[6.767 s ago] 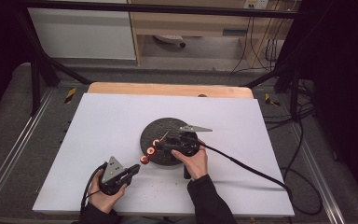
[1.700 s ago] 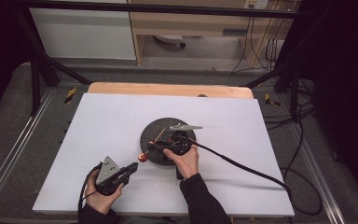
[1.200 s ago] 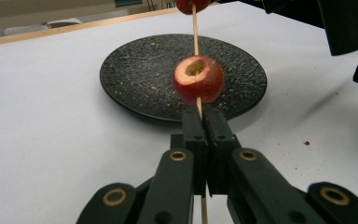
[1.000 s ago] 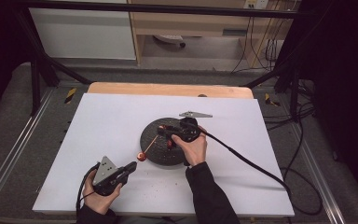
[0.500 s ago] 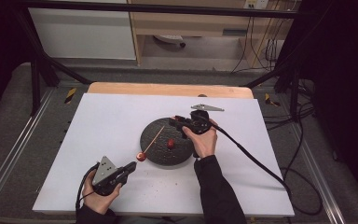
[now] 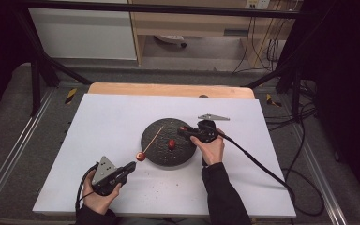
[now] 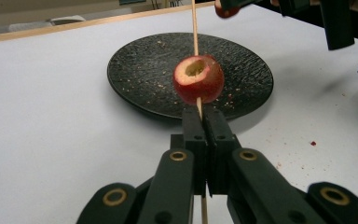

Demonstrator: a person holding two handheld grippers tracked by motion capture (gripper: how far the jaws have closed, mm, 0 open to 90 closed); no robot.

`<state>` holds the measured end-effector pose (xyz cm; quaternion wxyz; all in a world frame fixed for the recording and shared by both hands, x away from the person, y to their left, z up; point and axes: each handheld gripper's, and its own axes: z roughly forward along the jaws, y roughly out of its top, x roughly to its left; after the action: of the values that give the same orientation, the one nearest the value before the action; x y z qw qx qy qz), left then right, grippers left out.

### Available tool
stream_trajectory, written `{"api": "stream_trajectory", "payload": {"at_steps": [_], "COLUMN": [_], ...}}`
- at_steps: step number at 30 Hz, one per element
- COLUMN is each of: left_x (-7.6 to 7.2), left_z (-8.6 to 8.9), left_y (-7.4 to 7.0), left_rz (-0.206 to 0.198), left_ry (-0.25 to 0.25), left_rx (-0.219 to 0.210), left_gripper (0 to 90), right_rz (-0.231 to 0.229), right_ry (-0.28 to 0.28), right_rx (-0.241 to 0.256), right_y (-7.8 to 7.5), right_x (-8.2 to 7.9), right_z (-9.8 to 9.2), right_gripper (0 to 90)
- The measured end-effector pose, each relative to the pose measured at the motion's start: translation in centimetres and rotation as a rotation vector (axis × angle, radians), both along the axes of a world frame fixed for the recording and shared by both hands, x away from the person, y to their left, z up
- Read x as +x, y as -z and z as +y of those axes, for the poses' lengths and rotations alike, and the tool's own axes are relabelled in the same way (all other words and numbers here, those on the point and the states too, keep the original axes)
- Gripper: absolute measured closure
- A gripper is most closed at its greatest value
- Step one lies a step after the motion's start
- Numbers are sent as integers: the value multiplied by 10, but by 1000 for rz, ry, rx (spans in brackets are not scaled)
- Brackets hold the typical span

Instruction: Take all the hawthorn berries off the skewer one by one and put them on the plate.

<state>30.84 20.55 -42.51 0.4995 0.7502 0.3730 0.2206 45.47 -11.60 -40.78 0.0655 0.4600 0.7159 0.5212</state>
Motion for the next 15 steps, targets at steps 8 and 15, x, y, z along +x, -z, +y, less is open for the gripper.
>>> {"api": "stream_trajectory", "payload": {"at_steps": [8,15], "left_x": [1,1], "left_z": [0,0], "left_y": [1,1], "left_rz": [4,7], "left_ry": [-2,0], "left_rx": [3,5], "left_gripper": [883,883], "right_rz": [51,63], "right_ry": [-19,-34], "right_rx": [-48,-96], "right_y": [29,41], "right_x": [-4,-7], "right_z": [1,3], "right_gripper": [612,611]}}
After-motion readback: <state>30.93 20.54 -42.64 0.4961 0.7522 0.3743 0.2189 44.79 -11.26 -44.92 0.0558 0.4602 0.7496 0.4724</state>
